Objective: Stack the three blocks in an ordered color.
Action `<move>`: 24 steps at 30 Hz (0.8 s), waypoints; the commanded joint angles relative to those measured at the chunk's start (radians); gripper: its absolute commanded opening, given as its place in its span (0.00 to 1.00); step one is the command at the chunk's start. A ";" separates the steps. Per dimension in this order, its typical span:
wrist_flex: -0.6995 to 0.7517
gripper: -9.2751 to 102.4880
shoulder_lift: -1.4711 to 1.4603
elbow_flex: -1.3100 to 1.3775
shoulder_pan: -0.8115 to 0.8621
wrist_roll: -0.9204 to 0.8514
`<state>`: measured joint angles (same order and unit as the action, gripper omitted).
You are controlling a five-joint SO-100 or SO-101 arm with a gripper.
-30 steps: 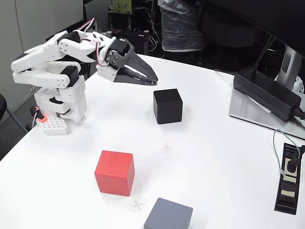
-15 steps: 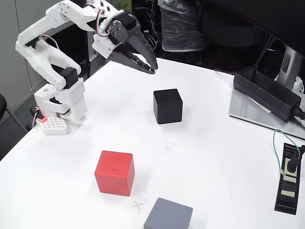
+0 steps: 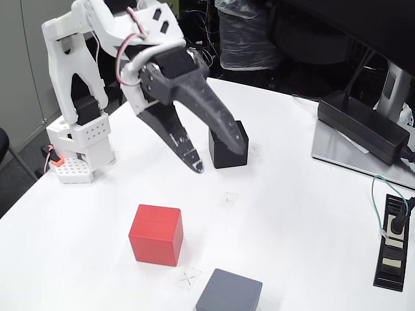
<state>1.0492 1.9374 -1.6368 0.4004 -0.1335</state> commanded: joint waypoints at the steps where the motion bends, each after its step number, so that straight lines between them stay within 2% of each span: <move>1: 0.006 0.37 -0.069 0.074 0.014 -0.060; 6: 0.041 0.37 -0.204 0.121 0.020 -0.158; 16: 0.207 0.37 -0.469 0.403 0.055 -0.190; 24: 0.367 0.37 -0.627 0.669 0.101 -0.370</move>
<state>1.3852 1.3223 -1.0677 0.4817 -0.4541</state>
